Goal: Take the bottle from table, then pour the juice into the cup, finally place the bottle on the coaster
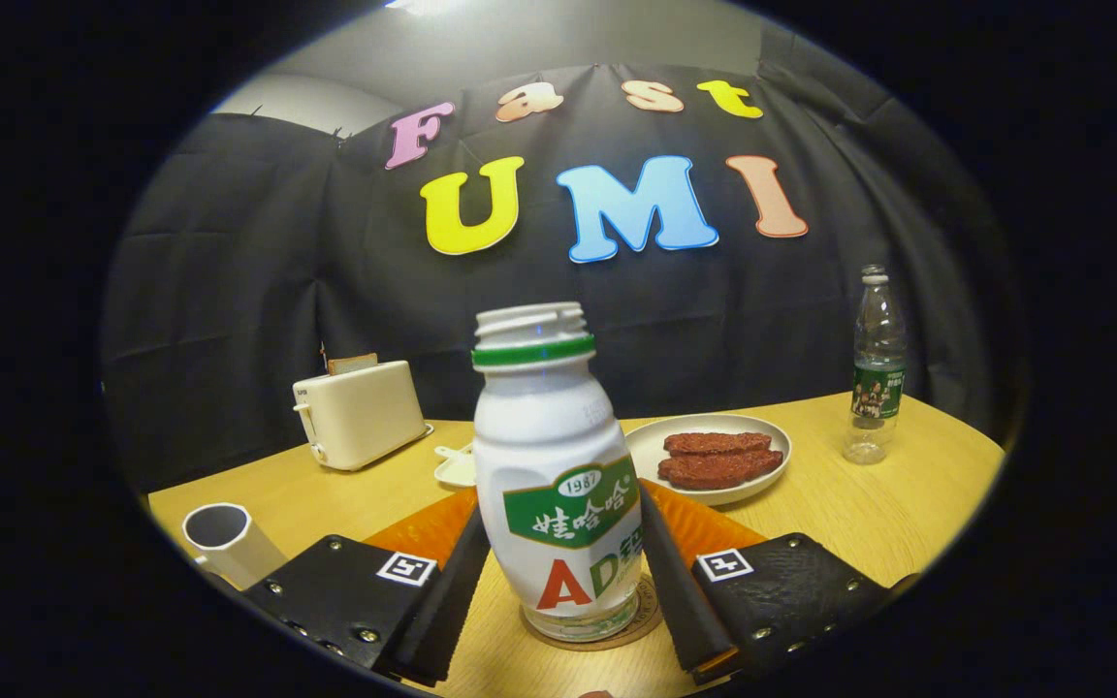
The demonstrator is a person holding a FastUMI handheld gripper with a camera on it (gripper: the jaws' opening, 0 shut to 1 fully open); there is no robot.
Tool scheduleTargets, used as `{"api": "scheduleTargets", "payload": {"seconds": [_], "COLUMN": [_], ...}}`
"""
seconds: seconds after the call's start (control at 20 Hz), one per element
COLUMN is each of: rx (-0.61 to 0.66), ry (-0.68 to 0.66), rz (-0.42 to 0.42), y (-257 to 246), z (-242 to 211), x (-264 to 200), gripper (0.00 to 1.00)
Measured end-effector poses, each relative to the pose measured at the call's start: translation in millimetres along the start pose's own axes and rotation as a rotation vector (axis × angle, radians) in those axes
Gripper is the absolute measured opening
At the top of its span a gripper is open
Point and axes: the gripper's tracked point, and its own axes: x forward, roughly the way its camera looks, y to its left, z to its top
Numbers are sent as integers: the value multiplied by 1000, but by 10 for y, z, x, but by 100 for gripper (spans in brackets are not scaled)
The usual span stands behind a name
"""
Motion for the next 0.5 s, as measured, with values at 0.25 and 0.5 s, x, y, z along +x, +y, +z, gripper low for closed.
{"api": "scheduleTargets", "payload": {"seconds": [0.25, 0.5], "rx": [-70, -151], "ry": [-105, -212], "rz": [-1, -14], "y": [83, 271], "z": [495, 1058], "x": [-310, -730], "gripper": [82, 82]}}
